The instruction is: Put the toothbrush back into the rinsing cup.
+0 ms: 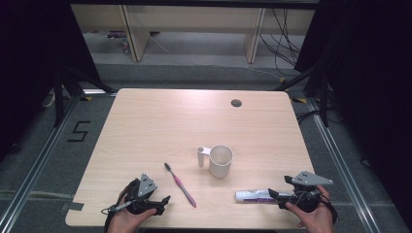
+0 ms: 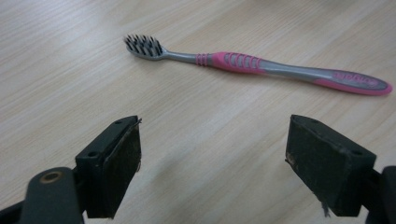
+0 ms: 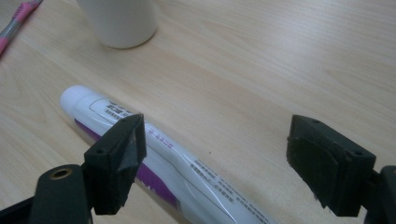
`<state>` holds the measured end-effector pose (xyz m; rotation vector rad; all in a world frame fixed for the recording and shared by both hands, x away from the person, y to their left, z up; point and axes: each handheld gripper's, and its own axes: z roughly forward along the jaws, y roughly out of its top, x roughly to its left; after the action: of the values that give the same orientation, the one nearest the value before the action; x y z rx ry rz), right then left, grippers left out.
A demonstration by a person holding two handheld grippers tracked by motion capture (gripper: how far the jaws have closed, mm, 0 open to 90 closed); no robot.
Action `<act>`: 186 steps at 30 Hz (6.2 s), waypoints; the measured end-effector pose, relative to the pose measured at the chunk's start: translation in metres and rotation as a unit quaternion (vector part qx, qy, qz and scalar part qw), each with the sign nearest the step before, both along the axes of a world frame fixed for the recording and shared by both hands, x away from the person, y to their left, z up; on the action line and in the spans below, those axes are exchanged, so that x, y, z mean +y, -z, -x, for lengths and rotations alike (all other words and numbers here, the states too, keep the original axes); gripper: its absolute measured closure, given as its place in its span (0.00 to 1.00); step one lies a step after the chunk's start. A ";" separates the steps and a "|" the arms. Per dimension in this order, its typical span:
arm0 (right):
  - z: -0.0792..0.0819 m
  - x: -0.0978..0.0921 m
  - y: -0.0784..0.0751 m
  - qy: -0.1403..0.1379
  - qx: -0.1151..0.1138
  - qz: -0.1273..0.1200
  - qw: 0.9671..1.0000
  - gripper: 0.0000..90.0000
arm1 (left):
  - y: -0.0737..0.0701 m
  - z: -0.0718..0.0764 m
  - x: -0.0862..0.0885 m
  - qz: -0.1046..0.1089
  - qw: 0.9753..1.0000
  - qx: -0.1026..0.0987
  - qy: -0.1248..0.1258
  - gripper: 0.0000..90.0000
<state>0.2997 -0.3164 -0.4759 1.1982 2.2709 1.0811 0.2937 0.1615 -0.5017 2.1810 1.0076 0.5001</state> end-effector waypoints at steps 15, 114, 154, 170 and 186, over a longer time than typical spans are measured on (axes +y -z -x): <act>0.000 0.001 0.001 0.002 0.001 -0.010 1.000 0.25 | -0.009 0.002 -0.039 0.028 0.998 -0.017 0.053 0.42; -0.001 0.005 0.001 -0.013 0.003 -0.012 1.000 0.28 | -0.003 -0.003 0.022 -0.063 0.995 0.028 0.071 0.85; -0.002 0.005 0.001 -0.024 -0.006 0.001 1.000 0.30 | -0.021 -0.070 -0.019 -0.189 0.957 0.204 0.086 0.85; -0.002 0.006 0.001 -0.028 -0.003 0.001 1.000 0.30 | -0.022 -0.080 -0.035 -0.243 0.935 0.242 0.094 0.91; -0.002 0.004 0.001 -0.024 -0.006 -0.003 1.000 0.30 | -0.042 -0.082 -0.015 -0.185 0.959 0.186 0.110 0.92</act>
<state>0.3021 -0.3121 -0.4770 1.1416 2.2997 1.1101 0.3758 0.1470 -0.4600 2.7582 0.8951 0.1837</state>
